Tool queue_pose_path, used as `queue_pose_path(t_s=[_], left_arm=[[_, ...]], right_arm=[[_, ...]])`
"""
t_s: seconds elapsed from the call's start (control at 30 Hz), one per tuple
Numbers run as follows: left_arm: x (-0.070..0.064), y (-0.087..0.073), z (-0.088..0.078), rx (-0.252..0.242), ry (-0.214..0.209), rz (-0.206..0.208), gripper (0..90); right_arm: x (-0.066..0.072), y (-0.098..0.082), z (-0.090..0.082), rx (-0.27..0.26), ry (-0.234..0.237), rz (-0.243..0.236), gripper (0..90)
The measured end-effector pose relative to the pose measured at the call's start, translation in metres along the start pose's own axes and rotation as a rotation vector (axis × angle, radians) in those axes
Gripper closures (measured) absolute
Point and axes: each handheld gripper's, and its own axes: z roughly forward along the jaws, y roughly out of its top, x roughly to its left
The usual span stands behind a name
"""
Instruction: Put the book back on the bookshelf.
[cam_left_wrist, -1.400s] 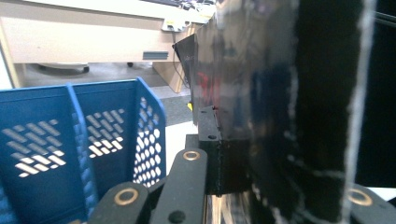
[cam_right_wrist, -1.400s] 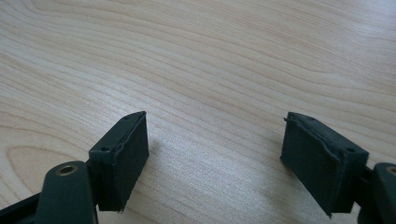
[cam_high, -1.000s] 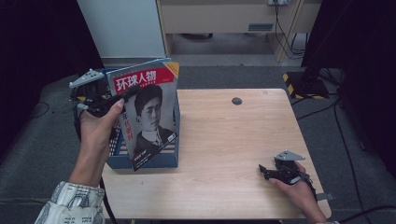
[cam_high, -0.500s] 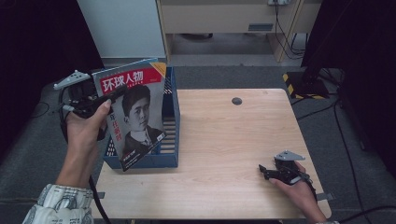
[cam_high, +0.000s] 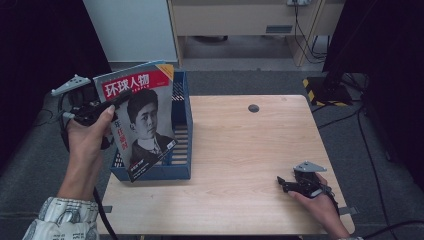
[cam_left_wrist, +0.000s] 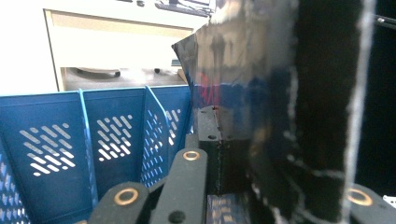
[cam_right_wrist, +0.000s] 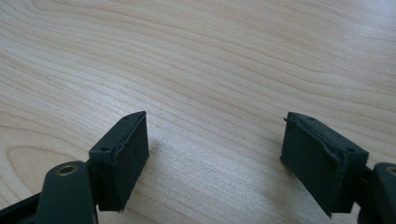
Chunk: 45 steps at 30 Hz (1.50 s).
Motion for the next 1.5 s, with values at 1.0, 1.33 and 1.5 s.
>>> queue_pose_path(t_s=[1.0,1.33,1.5], left_arm=[[0.032,-0.005,-0.043,-0.030,0.080,-0.020,86.9],[0.042,-0.002,-0.063,-0.042,0.117,-0.019,86.9],[0.048,-0.002,-0.070,-0.051,0.131,-0.026,86.9]], right_arm=[[0.000,0.000,0.000,0.000,0.000,-0.001,23.1],[0.000,0.000,0.000,0.001,0.001,0.000,23.1],[0.000,0.000,0.000,0.000,0.001,0.000,23.2]])
